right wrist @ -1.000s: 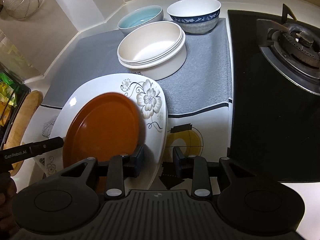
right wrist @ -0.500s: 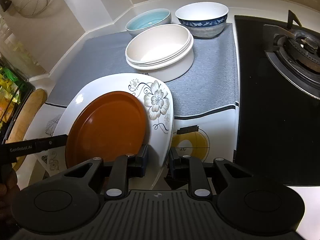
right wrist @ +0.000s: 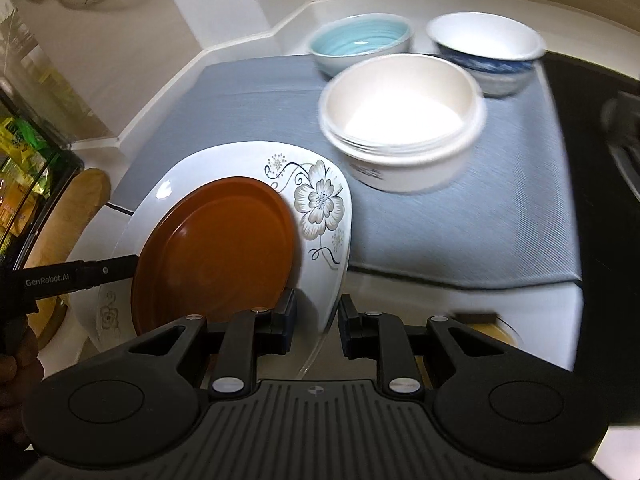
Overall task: Organize plates and bowls
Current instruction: 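Carry the plate stack with both grippers toward the wooden cutting board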
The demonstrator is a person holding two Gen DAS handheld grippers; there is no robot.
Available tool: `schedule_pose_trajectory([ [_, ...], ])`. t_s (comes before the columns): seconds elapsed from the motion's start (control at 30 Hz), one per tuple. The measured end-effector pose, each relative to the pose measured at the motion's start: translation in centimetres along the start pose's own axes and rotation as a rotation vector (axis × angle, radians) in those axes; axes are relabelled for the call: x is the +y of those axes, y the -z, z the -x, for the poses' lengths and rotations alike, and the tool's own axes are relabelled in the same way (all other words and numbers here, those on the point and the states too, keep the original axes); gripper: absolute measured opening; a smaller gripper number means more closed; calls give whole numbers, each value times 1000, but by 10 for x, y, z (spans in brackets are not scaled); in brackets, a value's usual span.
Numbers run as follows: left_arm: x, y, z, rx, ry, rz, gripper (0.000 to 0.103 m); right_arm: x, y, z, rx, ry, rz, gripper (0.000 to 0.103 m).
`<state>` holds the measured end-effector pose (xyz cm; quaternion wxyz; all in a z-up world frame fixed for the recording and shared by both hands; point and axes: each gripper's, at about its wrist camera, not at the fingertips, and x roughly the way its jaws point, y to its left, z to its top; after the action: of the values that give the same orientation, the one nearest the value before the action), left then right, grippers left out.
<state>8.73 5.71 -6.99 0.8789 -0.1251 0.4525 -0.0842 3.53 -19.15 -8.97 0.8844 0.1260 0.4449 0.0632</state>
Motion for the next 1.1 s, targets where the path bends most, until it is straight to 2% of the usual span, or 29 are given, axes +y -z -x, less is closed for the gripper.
schedule_pose_trajectory([
  [0.37,51,-43,-9,-51,-52,58,24,53,-46,-49,2,3,42,24],
  [0.6,73,-62,-14,-58,-66,80,25,74,-56,-63,0,9,49,24],
  [1.1,88,-65,-14,-83,-33,68,26,93,-62,-72,13,39,63,27],
])
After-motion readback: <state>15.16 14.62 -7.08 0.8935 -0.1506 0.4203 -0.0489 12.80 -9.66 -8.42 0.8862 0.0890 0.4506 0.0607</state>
